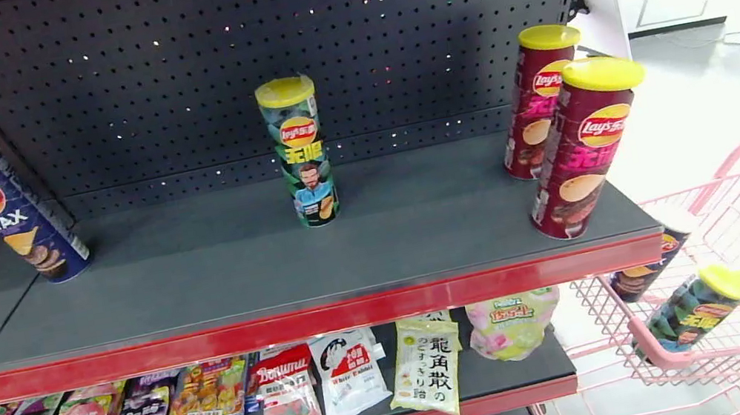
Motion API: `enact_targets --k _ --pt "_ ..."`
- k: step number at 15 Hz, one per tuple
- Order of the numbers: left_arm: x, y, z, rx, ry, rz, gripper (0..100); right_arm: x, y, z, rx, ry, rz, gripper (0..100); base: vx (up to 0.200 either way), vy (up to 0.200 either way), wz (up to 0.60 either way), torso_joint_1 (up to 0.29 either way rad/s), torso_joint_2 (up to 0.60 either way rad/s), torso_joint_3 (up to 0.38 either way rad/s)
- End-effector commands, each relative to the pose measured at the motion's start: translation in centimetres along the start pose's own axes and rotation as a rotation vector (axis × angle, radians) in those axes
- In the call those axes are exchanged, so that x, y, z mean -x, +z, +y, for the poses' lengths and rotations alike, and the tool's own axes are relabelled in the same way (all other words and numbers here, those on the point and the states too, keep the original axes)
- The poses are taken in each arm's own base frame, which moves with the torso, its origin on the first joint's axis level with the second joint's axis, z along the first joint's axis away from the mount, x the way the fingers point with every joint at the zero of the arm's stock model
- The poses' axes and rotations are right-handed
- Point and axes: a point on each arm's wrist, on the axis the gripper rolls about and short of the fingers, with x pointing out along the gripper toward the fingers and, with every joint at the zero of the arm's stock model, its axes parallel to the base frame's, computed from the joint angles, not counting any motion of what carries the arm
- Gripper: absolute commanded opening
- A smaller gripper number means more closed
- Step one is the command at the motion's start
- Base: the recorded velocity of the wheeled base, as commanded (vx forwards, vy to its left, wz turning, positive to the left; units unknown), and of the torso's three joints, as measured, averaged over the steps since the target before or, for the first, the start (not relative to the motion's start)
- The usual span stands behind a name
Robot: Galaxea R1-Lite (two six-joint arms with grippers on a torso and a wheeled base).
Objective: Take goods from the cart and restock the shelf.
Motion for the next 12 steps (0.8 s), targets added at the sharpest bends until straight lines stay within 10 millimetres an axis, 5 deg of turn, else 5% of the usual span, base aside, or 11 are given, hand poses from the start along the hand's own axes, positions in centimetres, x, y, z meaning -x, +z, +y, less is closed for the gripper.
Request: enact_targets --k 1,6,12 --pt "-0.01 0.01 0.00 0.000 0.001 0.000 100 -0.01 0.00 0.00 0.001 0.000 0.001 100 0.000 -0.200 0.00 0.002 0.01 0.002" --pt "0.00 0.03 0.00 0.000 0.001 0.000 100 -0.01 0.00 0.00 0.001 0.000 0.001 100 0.000 -0.120 0.00 0.002 0.00 0.002" --pt "-0.01 0.01 0.00 0.000 0.001 0.000 100 -0.01 0.00 0.00 0.000 -0.001 0.001 100 0.000 0.000 -0.60 0.002 0.00 0.002"
